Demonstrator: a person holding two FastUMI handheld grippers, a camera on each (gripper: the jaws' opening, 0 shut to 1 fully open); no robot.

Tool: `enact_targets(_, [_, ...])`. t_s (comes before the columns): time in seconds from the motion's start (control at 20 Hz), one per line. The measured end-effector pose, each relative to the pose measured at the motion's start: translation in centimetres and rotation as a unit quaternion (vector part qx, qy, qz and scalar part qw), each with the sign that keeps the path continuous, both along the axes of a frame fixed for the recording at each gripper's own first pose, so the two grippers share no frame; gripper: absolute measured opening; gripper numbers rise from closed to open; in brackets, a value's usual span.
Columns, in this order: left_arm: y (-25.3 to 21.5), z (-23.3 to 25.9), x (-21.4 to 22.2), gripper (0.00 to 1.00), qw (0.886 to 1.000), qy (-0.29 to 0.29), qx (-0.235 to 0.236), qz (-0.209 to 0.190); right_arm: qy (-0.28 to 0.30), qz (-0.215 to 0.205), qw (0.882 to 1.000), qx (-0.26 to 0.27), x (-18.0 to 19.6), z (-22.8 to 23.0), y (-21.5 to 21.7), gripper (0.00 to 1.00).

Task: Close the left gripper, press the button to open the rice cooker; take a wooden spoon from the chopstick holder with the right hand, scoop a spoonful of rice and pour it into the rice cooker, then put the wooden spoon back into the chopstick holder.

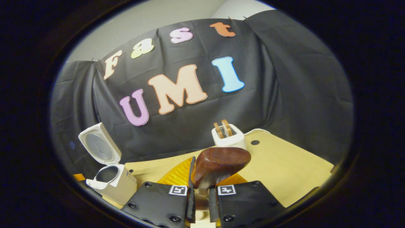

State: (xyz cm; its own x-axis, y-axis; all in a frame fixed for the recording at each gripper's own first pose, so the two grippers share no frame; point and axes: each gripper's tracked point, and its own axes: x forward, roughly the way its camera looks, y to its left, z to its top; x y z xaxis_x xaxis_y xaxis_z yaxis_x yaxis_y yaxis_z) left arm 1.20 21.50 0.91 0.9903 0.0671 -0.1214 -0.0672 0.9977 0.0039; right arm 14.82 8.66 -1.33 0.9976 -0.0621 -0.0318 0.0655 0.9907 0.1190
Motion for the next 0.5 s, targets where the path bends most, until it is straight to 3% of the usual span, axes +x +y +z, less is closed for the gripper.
enact_targets(0.2, [1.8, 0.2, -0.2, 0.89, 1.0, 0.002, 0.012, 0.002, 0.015, 0.028, 0.999, -0.013, 1.1, -2.4, 5.2, 0.2])
enact_targets(0.5, [4.6, 0.5, -0.8, 0.89, 0.999, 0.003, 0.039, 0.012, 0.048, 0.036, 0.995, -0.074, 3.6, -7.6, 9.9, 0.2])
